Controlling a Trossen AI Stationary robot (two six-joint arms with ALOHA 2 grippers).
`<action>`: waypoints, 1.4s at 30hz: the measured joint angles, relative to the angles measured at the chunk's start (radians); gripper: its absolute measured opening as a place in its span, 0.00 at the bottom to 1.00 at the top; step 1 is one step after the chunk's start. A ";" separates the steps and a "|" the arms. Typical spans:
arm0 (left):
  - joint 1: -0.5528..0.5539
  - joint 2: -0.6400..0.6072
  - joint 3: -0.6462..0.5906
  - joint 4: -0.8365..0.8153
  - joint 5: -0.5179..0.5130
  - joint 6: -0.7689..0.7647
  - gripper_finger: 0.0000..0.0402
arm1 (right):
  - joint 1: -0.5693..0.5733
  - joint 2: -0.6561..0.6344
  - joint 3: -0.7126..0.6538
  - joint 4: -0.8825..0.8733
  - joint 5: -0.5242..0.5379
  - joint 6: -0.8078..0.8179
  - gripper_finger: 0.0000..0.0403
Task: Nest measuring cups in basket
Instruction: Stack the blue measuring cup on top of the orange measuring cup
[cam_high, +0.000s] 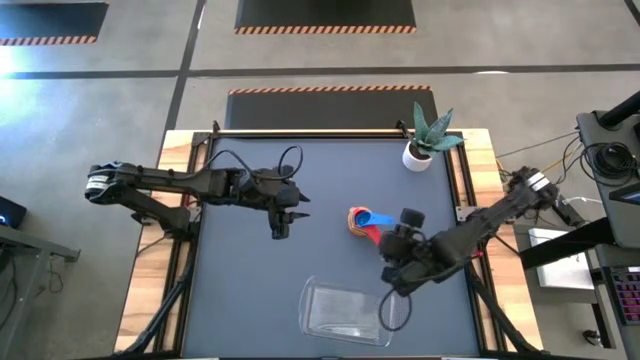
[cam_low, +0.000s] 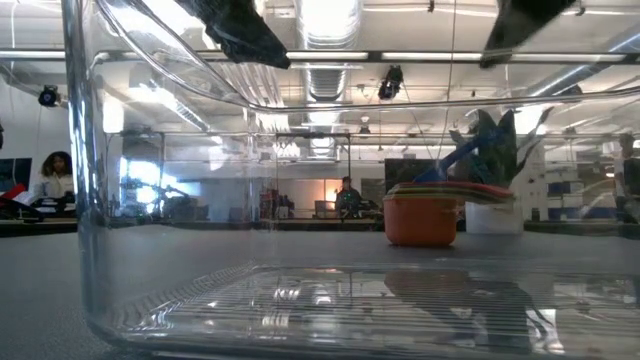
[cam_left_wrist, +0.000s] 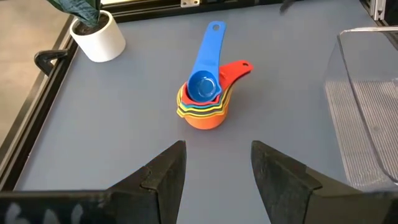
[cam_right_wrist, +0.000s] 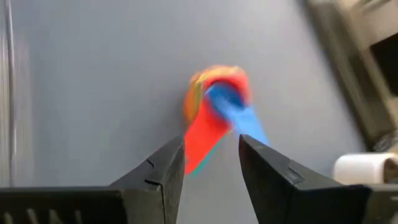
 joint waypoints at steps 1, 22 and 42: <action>0.000 0.000 0.000 0.000 0.000 0.000 0.41 | 0.011 -0.024 -0.006 0.003 0.048 0.012 0.35; 0.000 0.000 0.000 0.044 0.000 -0.006 0.41 | -0.041 -0.486 -0.699 0.606 0.217 0.192 0.02; 0.000 0.001 -0.002 0.044 -0.001 -0.007 0.41 | -0.041 -0.399 -0.727 0.906 0.018 0.065 0.02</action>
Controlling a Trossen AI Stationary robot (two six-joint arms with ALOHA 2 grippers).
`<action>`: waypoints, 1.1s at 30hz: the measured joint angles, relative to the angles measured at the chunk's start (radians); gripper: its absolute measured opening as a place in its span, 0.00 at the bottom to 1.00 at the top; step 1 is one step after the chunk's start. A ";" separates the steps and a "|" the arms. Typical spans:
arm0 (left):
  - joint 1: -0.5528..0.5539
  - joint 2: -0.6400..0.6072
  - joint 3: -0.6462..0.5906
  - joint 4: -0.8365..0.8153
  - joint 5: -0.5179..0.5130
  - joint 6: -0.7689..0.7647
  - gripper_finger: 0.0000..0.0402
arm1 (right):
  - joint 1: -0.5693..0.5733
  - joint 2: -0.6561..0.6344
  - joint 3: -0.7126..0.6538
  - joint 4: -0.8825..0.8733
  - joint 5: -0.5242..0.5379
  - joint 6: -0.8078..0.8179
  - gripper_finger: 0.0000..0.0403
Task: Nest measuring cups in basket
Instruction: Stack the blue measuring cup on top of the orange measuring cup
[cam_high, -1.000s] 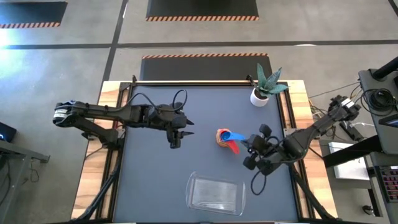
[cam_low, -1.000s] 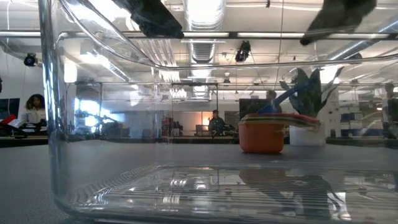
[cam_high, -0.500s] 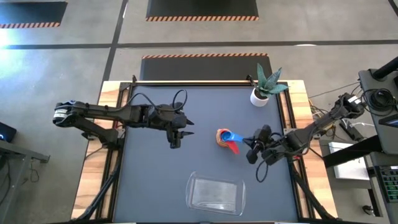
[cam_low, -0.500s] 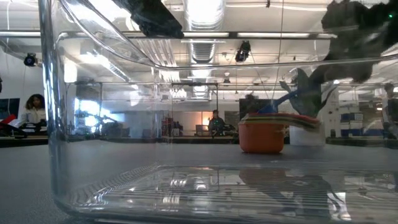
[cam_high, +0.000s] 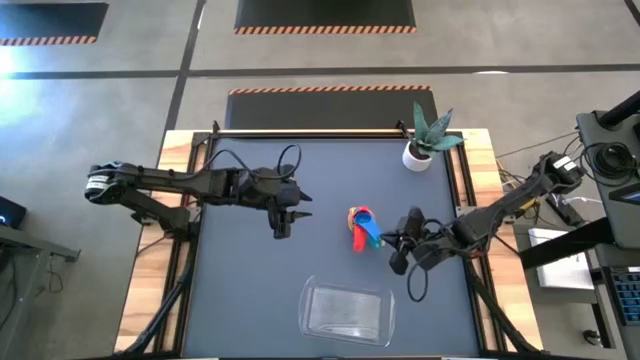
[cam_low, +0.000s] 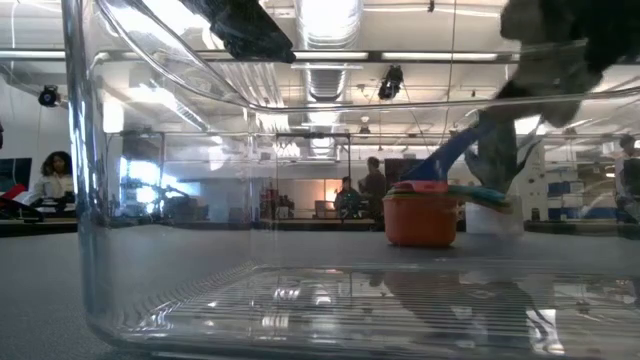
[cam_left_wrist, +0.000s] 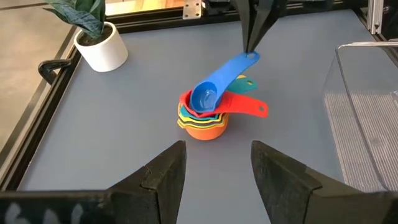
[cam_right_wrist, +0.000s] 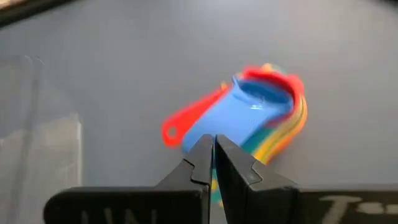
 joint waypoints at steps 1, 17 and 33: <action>0.000 0.000 0.000 0.000 0.000 0.000 0.41 | 0.000 0.000 0.017 -0.001 0.004 -0.022 0.02; 0.000 0.182 -0.002 0.184 0.174 0.038 0.41 | -0.004 0.008 0.189 -0.159 -0.029 -0.133 0.18; 0.002 0.266 -0.003 0.324 0.191 -0.085 0.41 | -0.322 0.197 0.385 -0.392 -0.342 0.012 0.74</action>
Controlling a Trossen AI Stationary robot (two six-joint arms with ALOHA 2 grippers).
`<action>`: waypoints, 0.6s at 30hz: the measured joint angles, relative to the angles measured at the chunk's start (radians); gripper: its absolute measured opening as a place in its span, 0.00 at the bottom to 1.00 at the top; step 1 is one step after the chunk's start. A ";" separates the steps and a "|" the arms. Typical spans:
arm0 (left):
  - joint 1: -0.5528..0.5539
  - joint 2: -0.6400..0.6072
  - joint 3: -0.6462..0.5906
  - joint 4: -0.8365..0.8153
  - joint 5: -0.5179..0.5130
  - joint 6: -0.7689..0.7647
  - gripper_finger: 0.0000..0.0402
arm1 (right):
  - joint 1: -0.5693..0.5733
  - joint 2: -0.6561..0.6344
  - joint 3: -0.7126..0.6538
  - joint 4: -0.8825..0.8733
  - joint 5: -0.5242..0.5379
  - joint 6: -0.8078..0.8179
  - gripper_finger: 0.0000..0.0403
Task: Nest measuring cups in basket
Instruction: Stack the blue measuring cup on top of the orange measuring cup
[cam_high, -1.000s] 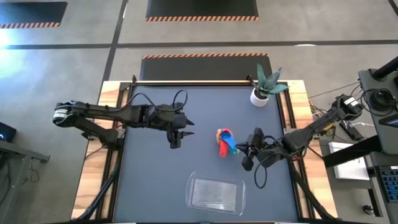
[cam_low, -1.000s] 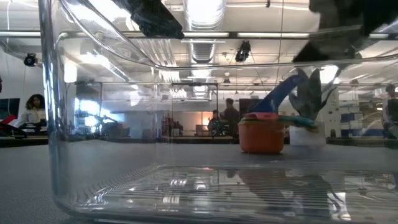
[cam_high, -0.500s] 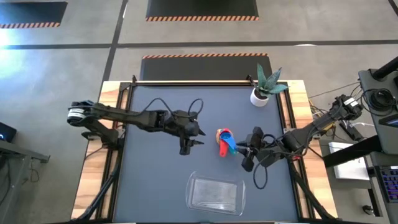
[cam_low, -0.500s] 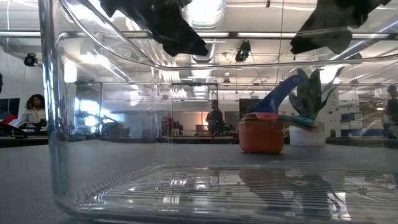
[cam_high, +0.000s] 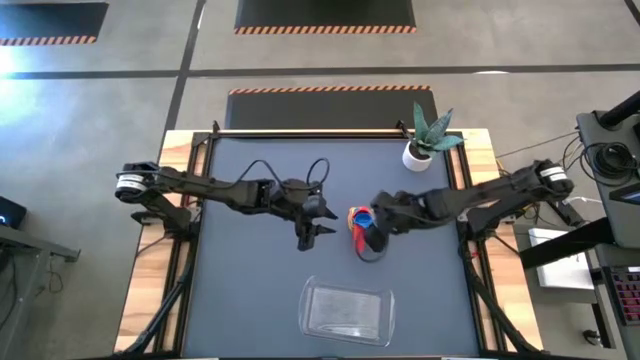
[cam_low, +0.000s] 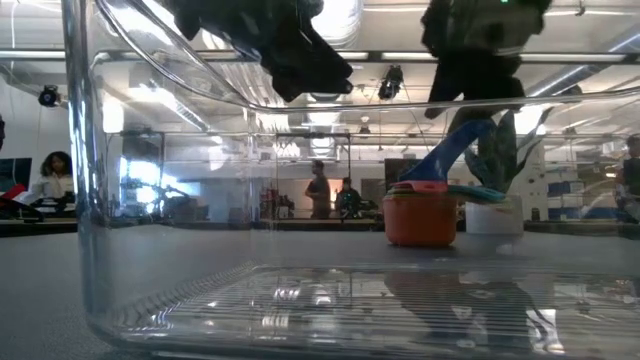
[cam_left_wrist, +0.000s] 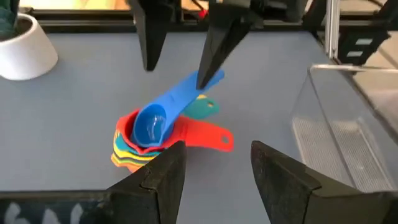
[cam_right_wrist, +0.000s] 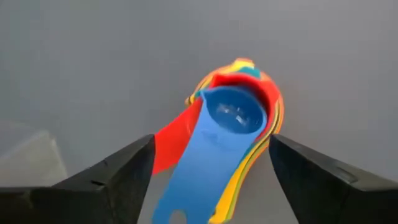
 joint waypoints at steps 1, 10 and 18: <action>0.000 0.000 -0.004 0.014 0.000 -0.005 0.41 | -0.020 0.015 0.027 -0.030 -0.043 0.002 0.76; 0.019 -0.061 -0.157 0.252 0.001 -0.028 0.36 | -0.080 0.153 0.230 -0.251 -0.232 0.009 0.77; 0.027 -0.145 -0.285 0.395 0.001 -0.042 0.32 | -0.120 0.237 0.244 -0.320 -0.311 -0.002 0.75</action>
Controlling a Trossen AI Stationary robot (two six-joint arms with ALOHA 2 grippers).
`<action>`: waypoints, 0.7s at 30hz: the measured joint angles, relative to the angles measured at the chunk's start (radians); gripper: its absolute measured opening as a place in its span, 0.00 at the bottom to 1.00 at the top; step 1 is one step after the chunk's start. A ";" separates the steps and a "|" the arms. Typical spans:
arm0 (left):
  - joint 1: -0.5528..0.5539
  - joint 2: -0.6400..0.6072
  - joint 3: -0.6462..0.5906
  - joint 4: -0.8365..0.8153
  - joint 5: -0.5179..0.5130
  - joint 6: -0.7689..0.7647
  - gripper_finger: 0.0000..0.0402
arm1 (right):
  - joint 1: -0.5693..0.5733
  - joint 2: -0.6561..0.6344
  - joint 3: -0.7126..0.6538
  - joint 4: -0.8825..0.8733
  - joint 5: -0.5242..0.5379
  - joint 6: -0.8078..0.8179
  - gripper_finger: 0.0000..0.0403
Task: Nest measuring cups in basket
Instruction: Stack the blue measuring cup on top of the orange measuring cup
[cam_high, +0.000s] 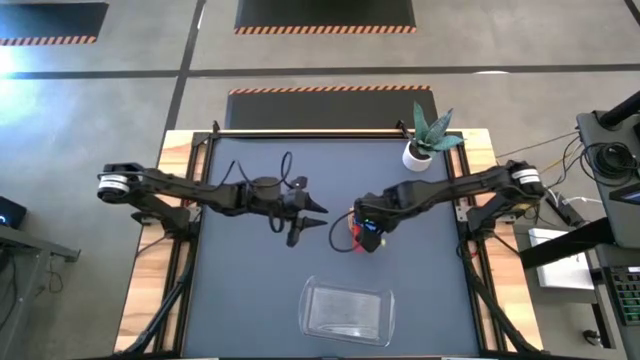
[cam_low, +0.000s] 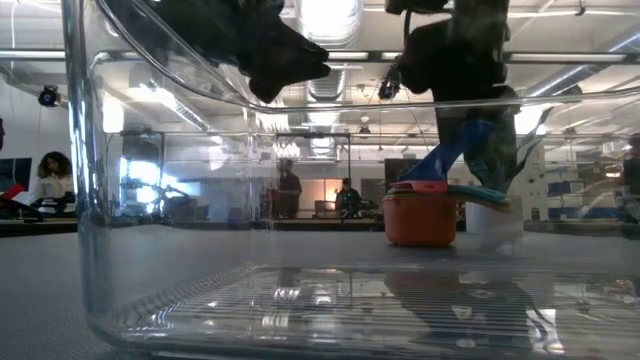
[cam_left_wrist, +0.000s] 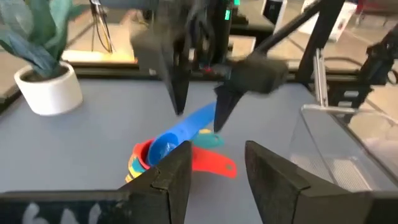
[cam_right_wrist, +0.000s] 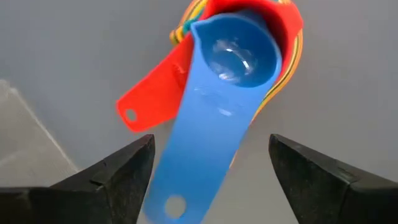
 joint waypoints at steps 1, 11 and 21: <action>0.000 -0.008 -0.004 0.003 -0.001 0.000 0.32 | -0.006 0.006 -0.003 0.003 -0.006 -0.008 0.75; 0.002 -0.014 -0.001 -0.002 -0.001 0.008 0.32 | -0.076 0.009 -0.020 0.043 -0.092 -0.049 0.67; 0.002 -0.014 -0.001 -0.005 -0.001 0.008 0.32 | -0.097 0.006 -0.108 0.139 -0.185 -0.050 0.56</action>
